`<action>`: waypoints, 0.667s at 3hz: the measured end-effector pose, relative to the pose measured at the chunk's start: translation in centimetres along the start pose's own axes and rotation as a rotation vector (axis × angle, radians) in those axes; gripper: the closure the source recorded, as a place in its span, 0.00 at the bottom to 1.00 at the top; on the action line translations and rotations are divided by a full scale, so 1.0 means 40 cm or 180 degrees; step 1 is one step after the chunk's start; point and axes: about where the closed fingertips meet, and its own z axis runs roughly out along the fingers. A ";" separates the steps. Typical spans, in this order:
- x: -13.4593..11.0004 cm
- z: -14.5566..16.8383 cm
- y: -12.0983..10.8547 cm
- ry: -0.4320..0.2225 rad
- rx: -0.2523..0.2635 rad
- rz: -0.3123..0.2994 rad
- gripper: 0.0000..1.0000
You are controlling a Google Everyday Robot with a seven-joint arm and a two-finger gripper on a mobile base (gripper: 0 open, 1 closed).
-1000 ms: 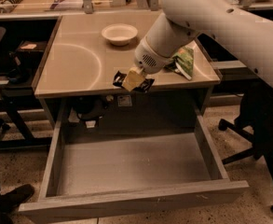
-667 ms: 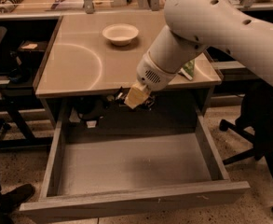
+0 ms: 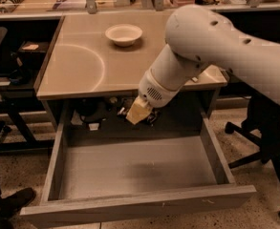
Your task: Place rxbar chocolate into top drawer
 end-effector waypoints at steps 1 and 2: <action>0.058 0.108 0.032 -0.0017 -0.0151 0.0110 1.00; 0.110 0.219 0.038 -0.0024 -0.0294 0.0208 1.00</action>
Offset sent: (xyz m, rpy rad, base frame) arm -0.0283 0.0160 -0.1479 0.0743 0.1584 -0.0247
